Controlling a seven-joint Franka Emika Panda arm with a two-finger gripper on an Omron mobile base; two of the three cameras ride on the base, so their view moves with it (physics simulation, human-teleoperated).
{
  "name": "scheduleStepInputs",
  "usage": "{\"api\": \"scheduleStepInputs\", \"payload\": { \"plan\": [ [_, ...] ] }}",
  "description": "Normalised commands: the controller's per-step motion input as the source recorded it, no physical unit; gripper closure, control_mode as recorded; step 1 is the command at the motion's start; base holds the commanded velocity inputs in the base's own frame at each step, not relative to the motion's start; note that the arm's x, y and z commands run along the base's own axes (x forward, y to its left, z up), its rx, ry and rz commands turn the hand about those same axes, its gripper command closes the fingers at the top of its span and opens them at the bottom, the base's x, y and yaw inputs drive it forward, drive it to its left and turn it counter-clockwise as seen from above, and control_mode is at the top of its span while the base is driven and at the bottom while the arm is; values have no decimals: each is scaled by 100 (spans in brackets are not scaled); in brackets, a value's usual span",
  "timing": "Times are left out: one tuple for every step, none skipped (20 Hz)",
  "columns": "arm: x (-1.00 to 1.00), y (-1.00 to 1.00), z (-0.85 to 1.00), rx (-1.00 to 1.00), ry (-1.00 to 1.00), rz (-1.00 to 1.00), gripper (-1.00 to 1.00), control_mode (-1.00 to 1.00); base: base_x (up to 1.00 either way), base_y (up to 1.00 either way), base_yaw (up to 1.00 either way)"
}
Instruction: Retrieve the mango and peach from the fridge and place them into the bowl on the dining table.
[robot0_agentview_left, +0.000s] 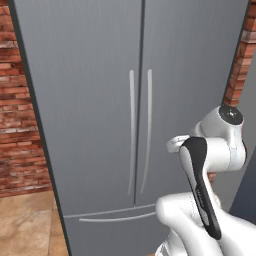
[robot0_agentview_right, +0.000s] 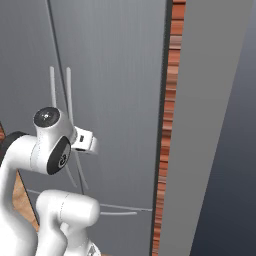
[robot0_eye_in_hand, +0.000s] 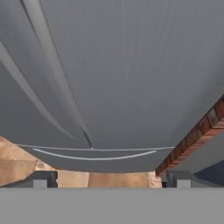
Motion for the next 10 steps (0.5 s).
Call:
{"api": "scheduleStepInputs", "payload": {
  "plan": [
    [-22, 0, -11, 0, -24, 0, -100, -100, 0, 0, 0],
    [-19, 0, -6, 0, -23, 0, -100, -100, 0, 0, 0],
    [-17, 0, -6, 0, -22, 0, -100, -100, 0, 0, 0],
    [-16, 0, -7, 0, -20, 0, -100, -100, 0, 0, 0],
    [-15, 0, -7, 0, -20, 0, -100, -100, 0, 0, 0],
    [-13, 0, -8, 0, -16, 0, -100, -100, 0, 0, 0],
    [0, 0, 0, 0, 0, 0, -100, 100, -11, -6, 0],
    [0, 0, 0, 0, 0, 0, -100, 100, -1, -2, 0],
    [0, 0, 0, 0, 0, 0, -100, 100, 0, 0, 0],
    [0, 0, 0, 0, 0, 0, -100, 100, 0, 0, 0]
  ]
}}
